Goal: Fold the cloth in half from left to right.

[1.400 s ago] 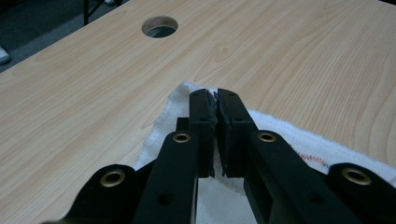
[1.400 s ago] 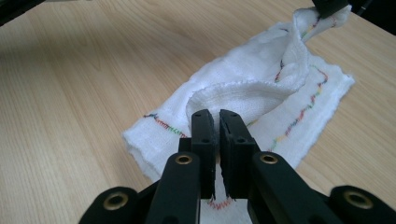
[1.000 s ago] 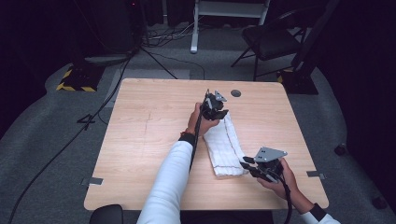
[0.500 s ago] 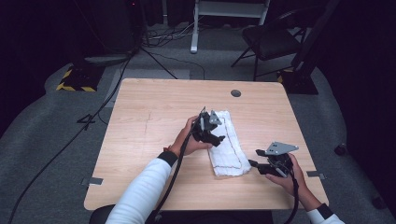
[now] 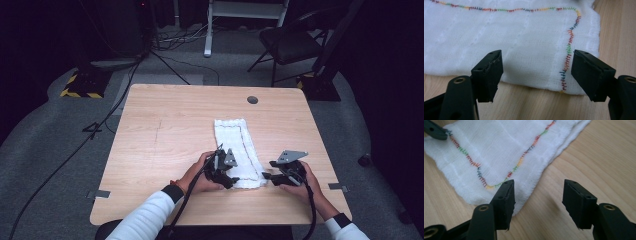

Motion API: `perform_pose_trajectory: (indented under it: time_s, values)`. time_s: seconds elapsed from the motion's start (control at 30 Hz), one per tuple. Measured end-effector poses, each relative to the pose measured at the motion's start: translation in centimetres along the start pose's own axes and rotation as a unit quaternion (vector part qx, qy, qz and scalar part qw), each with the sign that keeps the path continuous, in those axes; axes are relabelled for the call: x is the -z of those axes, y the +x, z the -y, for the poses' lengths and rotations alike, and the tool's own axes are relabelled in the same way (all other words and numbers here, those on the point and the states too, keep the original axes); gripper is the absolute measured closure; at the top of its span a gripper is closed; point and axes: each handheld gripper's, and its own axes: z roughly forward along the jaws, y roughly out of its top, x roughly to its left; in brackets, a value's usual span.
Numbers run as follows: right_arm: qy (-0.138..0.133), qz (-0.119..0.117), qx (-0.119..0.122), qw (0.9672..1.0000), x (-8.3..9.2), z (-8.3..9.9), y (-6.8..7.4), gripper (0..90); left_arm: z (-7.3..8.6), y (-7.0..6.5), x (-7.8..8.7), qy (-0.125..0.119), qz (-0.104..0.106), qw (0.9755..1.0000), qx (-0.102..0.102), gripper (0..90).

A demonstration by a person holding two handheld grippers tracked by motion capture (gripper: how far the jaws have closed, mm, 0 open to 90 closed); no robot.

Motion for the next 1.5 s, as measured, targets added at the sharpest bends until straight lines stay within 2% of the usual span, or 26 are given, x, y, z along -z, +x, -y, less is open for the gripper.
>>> perform_pose_trajectory:
  time_s: [0.07,0.13,0.23,0.3,0.47,0.73,0.9,1.0,1.1,1.17,1.27,1.33,1.5]
  values:
    - [0.003,0.003,0.007,1.0000,-0.1,0.0,0.2,43.7,0.4,0.1,-0.3,0.010,-0.002,1.0000,0.001,26.7]
    - [0.003,-0.002,0.003,1.0000,-0.1,0.1,0.2,43.6,0.7,0.1,-0.5,0.014,0.001,0.9999,0.007,26.8]
    - [0.005,-0.008,0.005,0.9999,-0.3,0.2,0.5,44.3,1.0,0.2,-0.4,0.011,0.003,0.9999,0.012,26.9]
    - [0.007,-0.010,0.014,0.9998,-0.3,0.2,0.8,44.3,1.3,0.2,-0.2,0.011,0.002,0.9998,0.016,26.9]
    - [0.005,-0.028,0.029,0.9992,-0.2,0.2,2.1,43.9,2.5,0.1,0.7,0.012,0.004,0.9995,0.028,26.8]
    - [0.011,-0.045,0.047,0.9978,-0.6,-0.4,4.4,42.2,4.5,-0.8,2.4,0.009,-0.009,0.9993,0.036,26.9]
    - [0.014,-0.061,0.058,0.9963,-0.8,-0.7,5.1,38.9,5.6,-1.3,3.1,-0.001,-0.016,0.9986,0.050,26.9]
    - [0.012,-0.073,0.067,0.9949,-0.9,-1.0,5.1,36.8,5.8,-1.7,3.4,-0.003,-0.024,0.9985,0.049,26.8]
    - [-0.001,-0.077,0.072,0.9944,-0.5,-1.2,4.8,36.6,5.9,-1.7,3.6,-0.014,-0.009,0.9986,0.050,24.0]
    - [-0.013,-0.073,0.067,0.9950,-0.2,-1.5,4.4,36.7,5.9,-1.7,3.7,-0.018,-0.005,0.9987,0.047,23.3]
    - [-0.026,-0.056,0.057,0.9965,0.2,-1.5,3.5,37.3,5.7,-1.8,3.9,-0.024,-0.007,0.9989,0.040,22.9]
    - [-0.031,-0.048,0.042,0.9975,0.5,-1.5,2.9,37.8,5.6,-1.7,4.1,-0.029,-0.009,0.9989,0.035,22.0]
    - [-0.045,-0.016,0.016,0.9988,1.0,-1.6,1.2,39.6,5.4,-1.0,4.7,-0.037,-0.022,0.9983,0.039,21.8]
